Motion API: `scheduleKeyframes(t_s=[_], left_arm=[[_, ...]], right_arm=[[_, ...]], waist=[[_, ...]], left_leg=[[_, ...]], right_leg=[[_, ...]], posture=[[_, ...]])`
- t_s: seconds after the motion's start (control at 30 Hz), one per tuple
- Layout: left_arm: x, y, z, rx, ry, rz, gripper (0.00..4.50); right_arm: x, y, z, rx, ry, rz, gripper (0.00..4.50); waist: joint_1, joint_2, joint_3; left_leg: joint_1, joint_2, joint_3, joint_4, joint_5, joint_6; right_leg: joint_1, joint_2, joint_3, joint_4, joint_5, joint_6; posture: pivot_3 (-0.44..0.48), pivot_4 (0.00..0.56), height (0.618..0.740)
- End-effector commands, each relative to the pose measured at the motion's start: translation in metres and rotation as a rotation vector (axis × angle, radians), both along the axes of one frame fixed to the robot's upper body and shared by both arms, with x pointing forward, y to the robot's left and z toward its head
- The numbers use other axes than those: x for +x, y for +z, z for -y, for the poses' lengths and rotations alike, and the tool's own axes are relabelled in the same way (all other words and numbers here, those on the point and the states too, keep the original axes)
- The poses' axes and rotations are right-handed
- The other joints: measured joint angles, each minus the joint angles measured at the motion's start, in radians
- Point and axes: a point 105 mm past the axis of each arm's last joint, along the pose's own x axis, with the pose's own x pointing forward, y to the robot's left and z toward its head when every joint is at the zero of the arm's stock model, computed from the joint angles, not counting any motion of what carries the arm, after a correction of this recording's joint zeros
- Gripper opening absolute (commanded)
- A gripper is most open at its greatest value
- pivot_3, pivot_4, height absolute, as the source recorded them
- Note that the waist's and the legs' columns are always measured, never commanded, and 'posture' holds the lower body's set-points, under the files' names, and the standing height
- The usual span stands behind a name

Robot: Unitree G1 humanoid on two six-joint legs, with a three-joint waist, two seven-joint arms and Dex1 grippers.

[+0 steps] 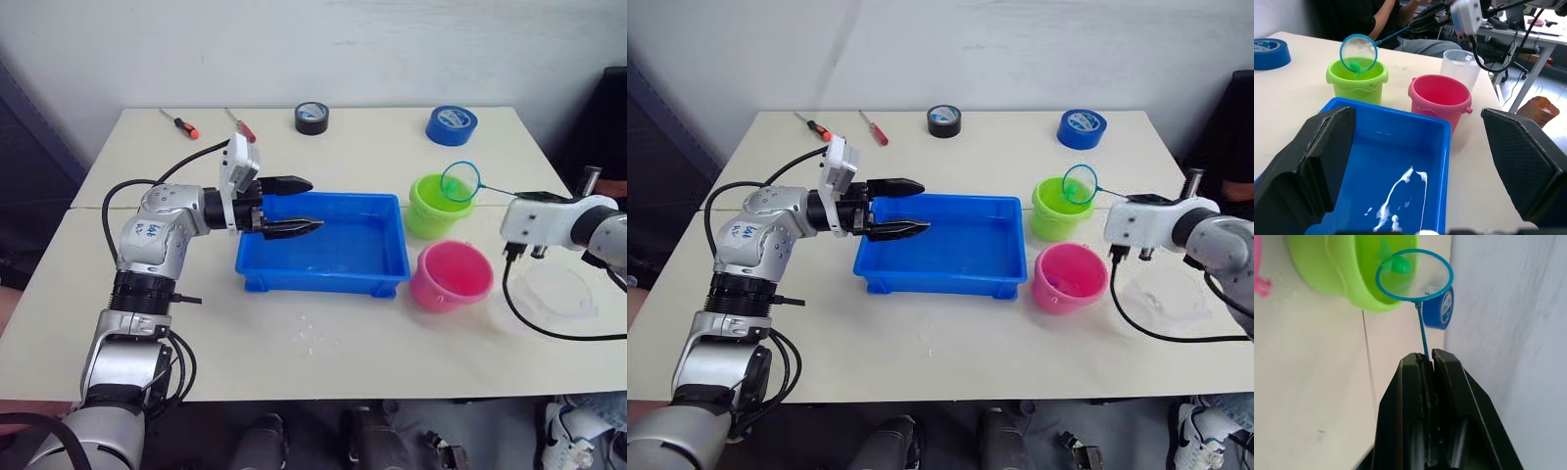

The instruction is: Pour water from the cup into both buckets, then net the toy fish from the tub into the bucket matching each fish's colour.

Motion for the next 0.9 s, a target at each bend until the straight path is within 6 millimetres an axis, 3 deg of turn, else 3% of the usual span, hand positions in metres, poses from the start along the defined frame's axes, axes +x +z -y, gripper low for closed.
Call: scheduleKeyframes(t_s=[0.03, 0.2, 0.3, 0.4, 0.5, 0.57, 0.7, 0.8, 0.9], left_arm=[[-0.002, 0.014, -0.001, -0.012, -0.002, 0.062, 4.45], [-0.001, 0.013, -0.004, 0.001, 0.001, 0.06, 4.45], [-0.001, 0.012, -0.004, 0.008, -0.002, 0.058, 4.45], [-0.003, 0.012, -0.004, 0.018, -0.013, 0.058, 4.45], [-0.009, 0.014, -0.009, 0.028, -0.029, 0.053, 4.45], [-0.026, 0.009, -0.022, 0.074, -0.074, 0.026, 4.45], [-0.055, -0.002, -0.039, 0.167, -0.15, -0.015, 4.45], [-0.087, -0.018, -0.064, 0.3, -0.178, -0.093, 4.45], [-0.106, -0.036, -0.08, 0.447, -0.191, -0.119, 4.45]], right_arm=[[-0.002, 0.021, -0.001, -0.161, 0.086, 0.102, 0.0], [-0.008, 0.045, -0.001, -0.141, 0.119, 0.168, 0.0], [-0.011, 0.044, -0.007, -0.194, 0.167, 0.167, 0.0], [-0.009, 0.041, 0.0, -0.001, 0.106, 0.132, 0.0], [-0.009, 0.052, 0.001, 0.419, 0.036, 0.094, 0.0], [-0.023, 0.056, -0.026, 0.754, 0.125, -0.067, 0.0], [-0.05, 0.047, -0.06, 1.005, 0.214, -0.366, 0.0], [-0.092, 0.012, -0.109, 1.142, 0.36, -0.79, 0.0], [-0.104, -0.021, -0.127, 1.15, 0.365, -0.946, 0.0]], waist=[[-0.001, 0.0, 0.0], [-0.002, 0.0, 0.0], [0.0, 0.0, 0.0], [0.0, 0.0, 0.0], [-0.002, 0.0, 0.0], [-0.005, 0.0, 0.0], [-0.018, 0.001, 0.0], [-0.023, 0.001, 0.0], [-0.021, 0.001, 0.0]], left_leg=[[0.0, 0.0, 0.0, 0.0, 0.0, 0.0], [0.0, 0.0, 0.0, 0.0, 0.0, -0.001], [0.0, 0.0, 0.0, 0.0, 0.0, -0.001], [0.001, 0.001, 0.0, 0.001, 0.0, -0.001], [0.001, 0.001, 0.0, 0.003, 0.0, 0.0], [0.0, 0.002, 0.0, 0.004, 0.0, 0.0], [0.001, 0.005, -0.003, 0.002, -0.001, -0.001], [0.001, 0.005, -0.007, 0.003, -0.002, 0.0], [0.007, 0.005, -0.01, 0.0, -0.005, 0.005]], right_leg=[[0.0, 0.0, 0.0, 0.0, 0.0, 0.0], [0.0, 0.001, 0.0, 0.001, 0.0, 0.0], [0.0, 0.0, 0.0, 0.001, 0.0, 0.0], [0.001, 0.001, 0.001, 0.0, 0.0, 0.0], [0.002, 0.001, 0.001, 0.0, 0.0, 0.0], [0.002, 0.002, 0.001, 0.005, 0.0, 0.0], [0.003, 0.003, 0.001, 0.005, 0.0, 0.0], [0.007, 0.002, -0.002, 0.002, 0.0, 0.0], [0.015, 0.001, -0.004, -0.009, 0.0, 0.0]], posture=[[0.0, 0.15, 0.736], [0.0, 0.15, 0.736], [0.0, 0.15, 0.736], [0.0, 0.15, 0.736], [0.0, 0.15, 0.736], [0.0, 0.15, 0.736], [0.0, 0.15, 0.736], [0.0, 0.15, 0.736], [0.0, 0.15, 0.736]])
